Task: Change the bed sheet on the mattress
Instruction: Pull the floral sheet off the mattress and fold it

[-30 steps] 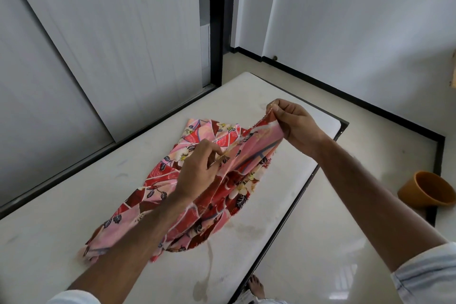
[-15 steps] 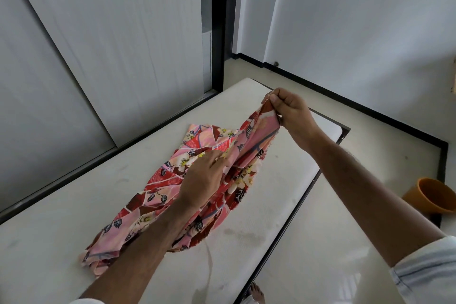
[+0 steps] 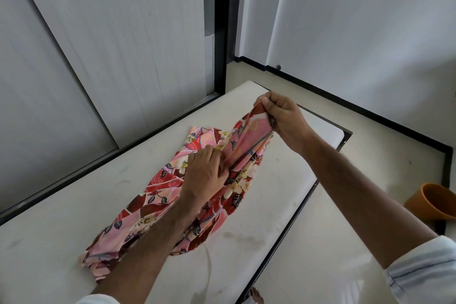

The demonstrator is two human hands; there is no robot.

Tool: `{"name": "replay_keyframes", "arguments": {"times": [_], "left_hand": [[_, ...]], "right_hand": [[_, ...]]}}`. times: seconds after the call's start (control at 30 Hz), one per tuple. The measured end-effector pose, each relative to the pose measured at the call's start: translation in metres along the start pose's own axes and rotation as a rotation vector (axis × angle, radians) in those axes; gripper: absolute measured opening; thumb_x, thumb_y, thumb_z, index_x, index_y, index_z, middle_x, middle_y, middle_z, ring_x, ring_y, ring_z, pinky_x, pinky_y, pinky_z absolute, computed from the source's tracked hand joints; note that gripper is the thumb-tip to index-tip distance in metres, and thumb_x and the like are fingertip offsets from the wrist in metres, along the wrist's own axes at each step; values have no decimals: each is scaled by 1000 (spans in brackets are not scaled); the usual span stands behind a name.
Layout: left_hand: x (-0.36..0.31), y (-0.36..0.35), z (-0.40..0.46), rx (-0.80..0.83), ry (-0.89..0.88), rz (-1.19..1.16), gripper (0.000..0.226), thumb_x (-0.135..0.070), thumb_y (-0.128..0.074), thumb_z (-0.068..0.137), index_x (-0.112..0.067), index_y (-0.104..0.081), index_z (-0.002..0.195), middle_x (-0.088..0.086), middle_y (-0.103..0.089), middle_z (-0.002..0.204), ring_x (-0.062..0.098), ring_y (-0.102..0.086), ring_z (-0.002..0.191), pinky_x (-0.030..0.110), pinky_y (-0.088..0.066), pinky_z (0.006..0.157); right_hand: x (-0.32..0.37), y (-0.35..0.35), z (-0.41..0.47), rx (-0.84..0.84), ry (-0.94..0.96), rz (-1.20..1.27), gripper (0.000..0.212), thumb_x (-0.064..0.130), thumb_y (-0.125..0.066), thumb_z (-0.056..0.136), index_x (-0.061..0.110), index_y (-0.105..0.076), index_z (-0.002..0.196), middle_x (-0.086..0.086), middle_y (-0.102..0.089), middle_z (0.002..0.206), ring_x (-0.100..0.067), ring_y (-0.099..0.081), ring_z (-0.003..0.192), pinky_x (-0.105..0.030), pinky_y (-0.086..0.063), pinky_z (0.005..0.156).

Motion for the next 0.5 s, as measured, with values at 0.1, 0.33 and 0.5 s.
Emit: {"name": "replay_keyframes", "arguments": {"times": [0.1, 0.33, 0.5], "left_hand": [[5, -4, -1, 21, 0, 32, 35, -33, -78, 82, -8, -63, 100, 8, -60, 94, 22, -62, 83, 39, -54, 76], [17, -8, -9, 62, -9, -33, 23, -24, -62, 93, -5, -68, 104, 8, -65, 91, 23, -65, 81, 40, -56, 76], [25, 8, -2, 83, -129, -118, 19, -17, -69, 87, -4, -75, 99, 8, -69, 85, 19, -66, 72, 36, -60, 69]], "right_hand": [[1, 1, -1, 7, -10, 20, 25, 19, -41, 108, 5, -58, 95, -5, -63, 81, -22, -62, 80, -33, -51, 73], [0, 10, 2, 45, -11, 103, 27, 18, -41, 108, 10, -60, 90, -4, -64, 80, -21, -63, 78, -29, -53, 71], [0, 22, 6, 76, -18, 110, 27, 19, -41, 107, 11, -59, 89, -3, -63, 79, -18, -60, 75, -26, -51, 68]]}}
Point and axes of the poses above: each hand's wrist, its own z-axis towards the middle knuckle, its own y-axis out of the back of the hand, x = y × z, the point moved 8 cm from there along z, towards the middle knuckle
